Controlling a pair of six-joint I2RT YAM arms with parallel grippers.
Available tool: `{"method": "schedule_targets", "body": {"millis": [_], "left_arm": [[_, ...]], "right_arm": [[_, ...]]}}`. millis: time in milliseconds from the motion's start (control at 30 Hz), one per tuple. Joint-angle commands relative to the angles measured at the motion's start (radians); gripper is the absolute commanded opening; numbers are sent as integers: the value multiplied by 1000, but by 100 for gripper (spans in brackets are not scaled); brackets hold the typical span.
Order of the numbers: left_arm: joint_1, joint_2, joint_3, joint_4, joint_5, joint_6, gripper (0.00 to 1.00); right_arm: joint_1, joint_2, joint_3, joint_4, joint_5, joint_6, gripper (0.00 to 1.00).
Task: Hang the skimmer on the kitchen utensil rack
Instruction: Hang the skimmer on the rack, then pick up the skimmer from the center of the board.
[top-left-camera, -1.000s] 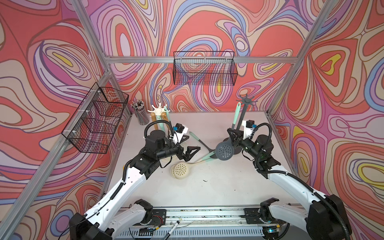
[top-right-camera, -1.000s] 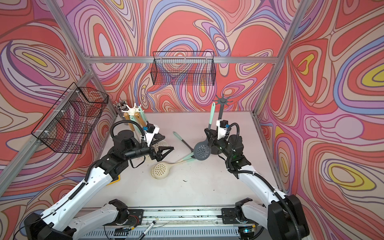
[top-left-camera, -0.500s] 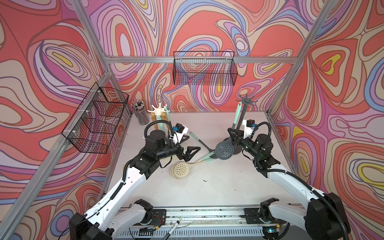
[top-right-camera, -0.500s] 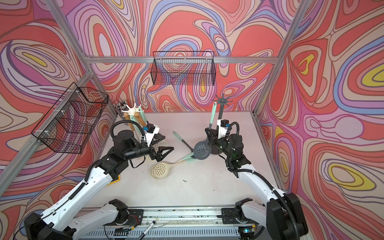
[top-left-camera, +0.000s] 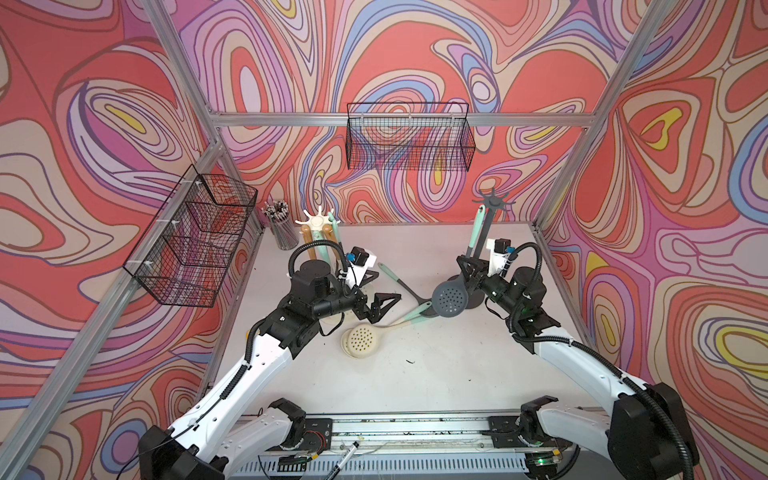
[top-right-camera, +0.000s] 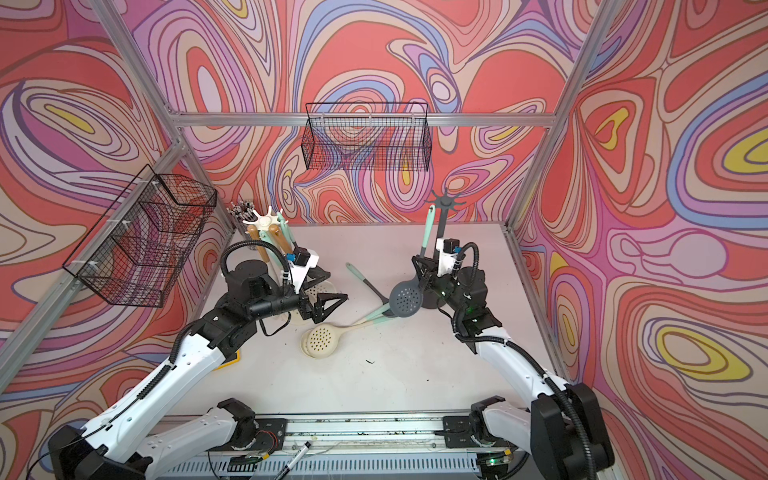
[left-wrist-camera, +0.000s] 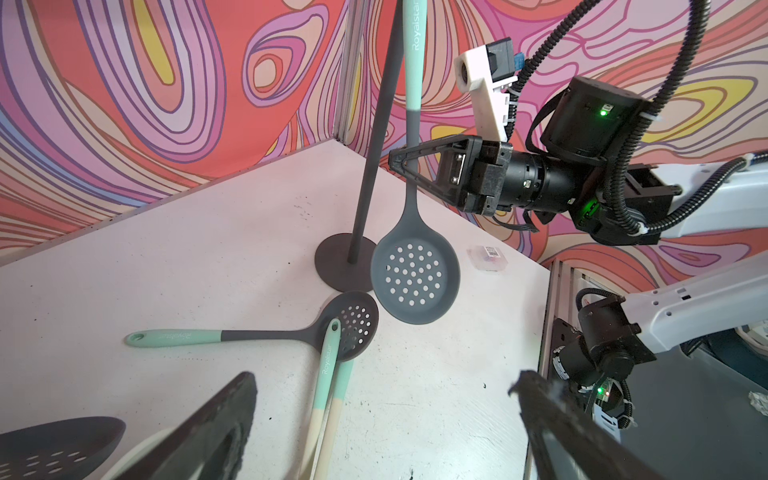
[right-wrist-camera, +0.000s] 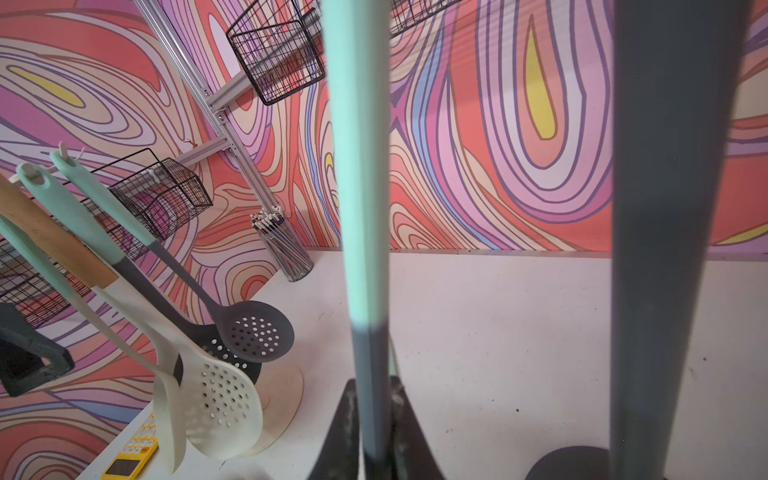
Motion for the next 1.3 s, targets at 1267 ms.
{"method": "schedule_targets", "body": {"millis": [1267], "left_arm": [[7, 33, 26, -79, -138, 37, 100]], "right_arm": [[548, 31, -262, -9, 479, 180, 52]]}}
